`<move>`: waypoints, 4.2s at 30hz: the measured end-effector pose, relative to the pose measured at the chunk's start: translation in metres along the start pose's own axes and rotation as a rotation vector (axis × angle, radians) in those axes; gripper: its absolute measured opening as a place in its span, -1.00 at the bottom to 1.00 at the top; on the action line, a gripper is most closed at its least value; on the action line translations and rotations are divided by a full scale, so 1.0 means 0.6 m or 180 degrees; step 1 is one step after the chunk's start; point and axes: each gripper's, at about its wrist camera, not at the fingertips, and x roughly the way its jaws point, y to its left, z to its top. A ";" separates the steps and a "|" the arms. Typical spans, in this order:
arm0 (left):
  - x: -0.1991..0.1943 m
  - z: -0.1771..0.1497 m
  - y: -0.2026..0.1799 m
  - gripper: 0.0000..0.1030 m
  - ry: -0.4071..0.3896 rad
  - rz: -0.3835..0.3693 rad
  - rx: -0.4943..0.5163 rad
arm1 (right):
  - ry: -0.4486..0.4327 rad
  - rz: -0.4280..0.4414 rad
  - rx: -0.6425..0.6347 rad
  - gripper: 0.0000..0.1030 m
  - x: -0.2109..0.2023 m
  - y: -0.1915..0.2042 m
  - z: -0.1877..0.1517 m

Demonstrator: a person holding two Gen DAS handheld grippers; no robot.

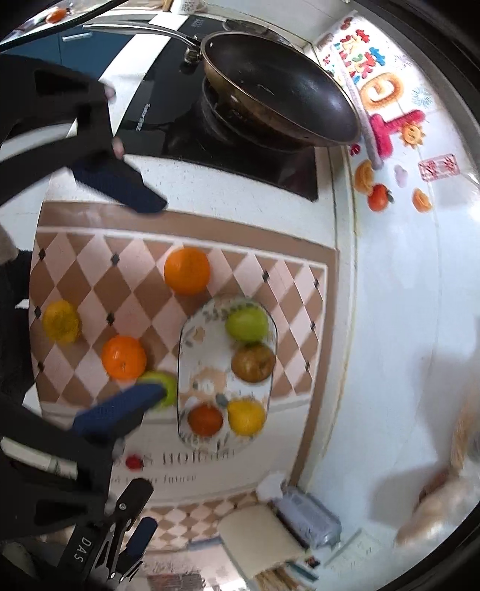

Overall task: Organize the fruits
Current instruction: 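Grasp the large orange with the left tool while the right tool grasps the green apple, then place the orange on the plate with the left tool while the right tool places the green apple, then withdraw both open tools from the plate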

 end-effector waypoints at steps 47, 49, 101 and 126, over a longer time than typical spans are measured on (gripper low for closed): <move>0.296 -0.111 0.037 0.21 0.1401 -0.0334 -0.0398 | 0.0995 0.0556 0.0510 0.16 0.286 -0.073 -0.015; 0.297 -0.124 0.037 0.21 0.1391 -0.0321 -0.0407 | 0.0970 0.0527 0.0464 0.16 0.287 -0.067 -0.016; 0.330 0.120 -0.161 0.75 0.1496 -0.0975 -0.0251 | 0.0387 0.0195 0.0397 0.61 0.230 -0.127 0.179; 0.095 0.031 -0.070 0.75 0.0428 -0.0198 0.0267 | -0.0108 -0.0376 -0.0059 0.80 0.022 -0.030 0.025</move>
